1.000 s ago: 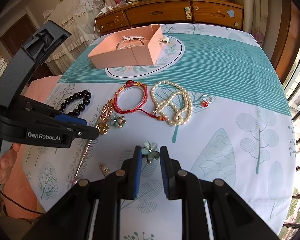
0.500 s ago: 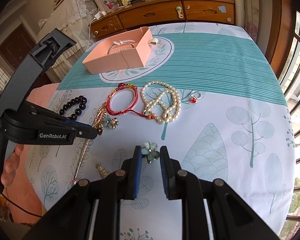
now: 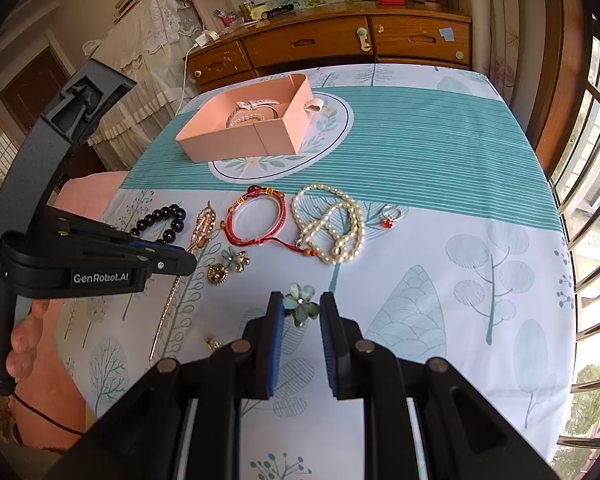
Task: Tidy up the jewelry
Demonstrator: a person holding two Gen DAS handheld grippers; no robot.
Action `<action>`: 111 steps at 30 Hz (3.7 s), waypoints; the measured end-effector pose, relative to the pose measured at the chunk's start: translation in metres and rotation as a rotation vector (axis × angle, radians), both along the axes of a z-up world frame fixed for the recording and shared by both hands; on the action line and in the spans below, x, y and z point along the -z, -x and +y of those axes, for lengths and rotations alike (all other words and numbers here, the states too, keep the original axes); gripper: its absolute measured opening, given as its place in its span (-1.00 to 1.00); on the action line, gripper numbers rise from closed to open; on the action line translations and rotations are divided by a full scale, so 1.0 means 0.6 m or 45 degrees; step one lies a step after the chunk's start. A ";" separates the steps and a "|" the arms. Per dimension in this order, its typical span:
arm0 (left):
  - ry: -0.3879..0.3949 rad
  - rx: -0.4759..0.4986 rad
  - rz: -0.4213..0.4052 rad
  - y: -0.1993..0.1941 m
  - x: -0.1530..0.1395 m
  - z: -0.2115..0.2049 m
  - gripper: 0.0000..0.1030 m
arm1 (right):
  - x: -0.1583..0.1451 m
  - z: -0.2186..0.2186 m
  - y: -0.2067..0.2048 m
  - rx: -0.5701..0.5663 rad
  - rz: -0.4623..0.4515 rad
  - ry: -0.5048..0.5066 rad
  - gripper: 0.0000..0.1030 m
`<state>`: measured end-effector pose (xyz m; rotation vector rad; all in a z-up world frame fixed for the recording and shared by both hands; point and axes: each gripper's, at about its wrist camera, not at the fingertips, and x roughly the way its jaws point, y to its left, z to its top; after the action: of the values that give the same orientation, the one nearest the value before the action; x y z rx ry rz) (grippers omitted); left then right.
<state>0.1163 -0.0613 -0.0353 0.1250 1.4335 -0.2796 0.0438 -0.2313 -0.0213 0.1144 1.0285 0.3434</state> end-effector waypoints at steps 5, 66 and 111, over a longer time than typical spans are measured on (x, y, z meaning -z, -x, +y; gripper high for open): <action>0.036 -0.021 -0.053 -0.002 -0.040 0.019 -0.91 | -0.029 0.015 -0.011 -0.015 -0.033 0.006 -0.65; 0.160 -0.484 -0.236 -0.197 -0.037 0.196 0.73 | -0.013 0.174 -0.356 -0.083 0.287 -0.039 -0.61; 0.282 -0.608 -0.263 -0.180 -0.015 0.334 0.73 | 0.060 0.298 -0.441 0.129 0.412 -0.341 -0.72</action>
<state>0.2244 0.1392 -0.0266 -0.3574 1.1769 -0.0280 0.3087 -0.0523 -0.0571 0.4738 1.2868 0.3769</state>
